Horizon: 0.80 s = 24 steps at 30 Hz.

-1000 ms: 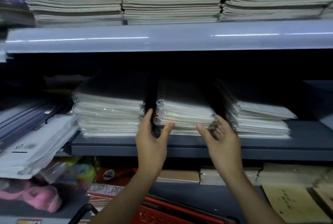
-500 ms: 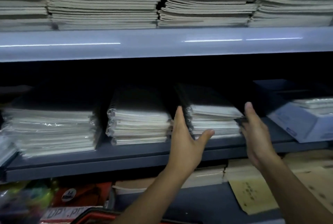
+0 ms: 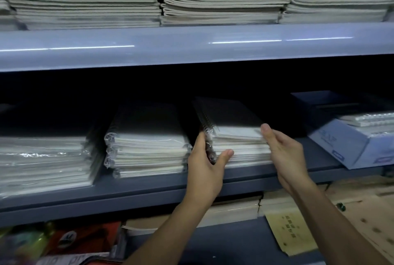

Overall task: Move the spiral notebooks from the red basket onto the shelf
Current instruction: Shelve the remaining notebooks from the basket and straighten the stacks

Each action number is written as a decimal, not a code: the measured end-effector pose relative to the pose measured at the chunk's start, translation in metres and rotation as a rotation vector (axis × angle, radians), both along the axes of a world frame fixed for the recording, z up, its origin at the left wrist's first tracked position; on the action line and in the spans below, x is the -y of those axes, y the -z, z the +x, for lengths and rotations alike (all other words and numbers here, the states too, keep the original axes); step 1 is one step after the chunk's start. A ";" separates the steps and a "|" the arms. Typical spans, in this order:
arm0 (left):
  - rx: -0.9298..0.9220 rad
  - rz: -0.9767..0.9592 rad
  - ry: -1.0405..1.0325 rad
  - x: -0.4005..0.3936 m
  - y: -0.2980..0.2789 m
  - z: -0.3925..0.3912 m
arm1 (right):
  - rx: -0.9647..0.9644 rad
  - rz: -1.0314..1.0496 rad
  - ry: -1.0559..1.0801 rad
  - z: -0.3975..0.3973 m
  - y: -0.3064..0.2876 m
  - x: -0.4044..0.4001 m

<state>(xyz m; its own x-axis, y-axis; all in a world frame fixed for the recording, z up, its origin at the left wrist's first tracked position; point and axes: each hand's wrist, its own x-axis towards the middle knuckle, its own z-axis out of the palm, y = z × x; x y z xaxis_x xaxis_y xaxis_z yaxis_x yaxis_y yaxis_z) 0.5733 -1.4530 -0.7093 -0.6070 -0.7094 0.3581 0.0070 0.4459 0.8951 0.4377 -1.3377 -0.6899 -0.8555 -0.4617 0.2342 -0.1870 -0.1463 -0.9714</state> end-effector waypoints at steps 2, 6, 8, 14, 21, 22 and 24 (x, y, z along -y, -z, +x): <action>-0.010 0.000 0.019 0.000 0.001 0.000 | 0.007 0.010 -0.011 -0.002 0.003 -0.002; 0.006 -0.033 -0.014 0.002 0.002 0.001 | 0.011 0.042 -0.065 0.000 0.005 -0.007; -0.020 -0.032 -0.038 0.002 0.002 -0.001 | 0.008 0.028 -0.032 0.002 0.003 -0.006; -0.058 -0.032 0.005 0.002 -0.001 0.003 | 0.008 -0.006 0.055 0.007 0.005 -0.001; -0.028 -0.072 0.049 0.006 0.005 -0.001 | -0.076 0.131 -0.171 -0.004 0.013 -0.011; -0.033 -0.072 0.036 0.006 0.006 -0.003 | -0.094 0.137 -0.161 -0.006 0.016 -0.010; -0.031 -0.067 0.005 0.008 0.009 -0.006 | -0.097 0.121 -0.141 -0.007 0.020 -0.007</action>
<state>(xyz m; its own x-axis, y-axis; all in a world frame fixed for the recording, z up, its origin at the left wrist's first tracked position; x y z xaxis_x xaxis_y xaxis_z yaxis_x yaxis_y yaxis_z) 0.5670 -1.4608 -0.7184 -0.5987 -0.6798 0.4237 0.0369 0.5049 0.8624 0.4306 -1.3304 -0.7097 -0.7568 -0.6049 0.2477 -0.2665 -0.0605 -0.9619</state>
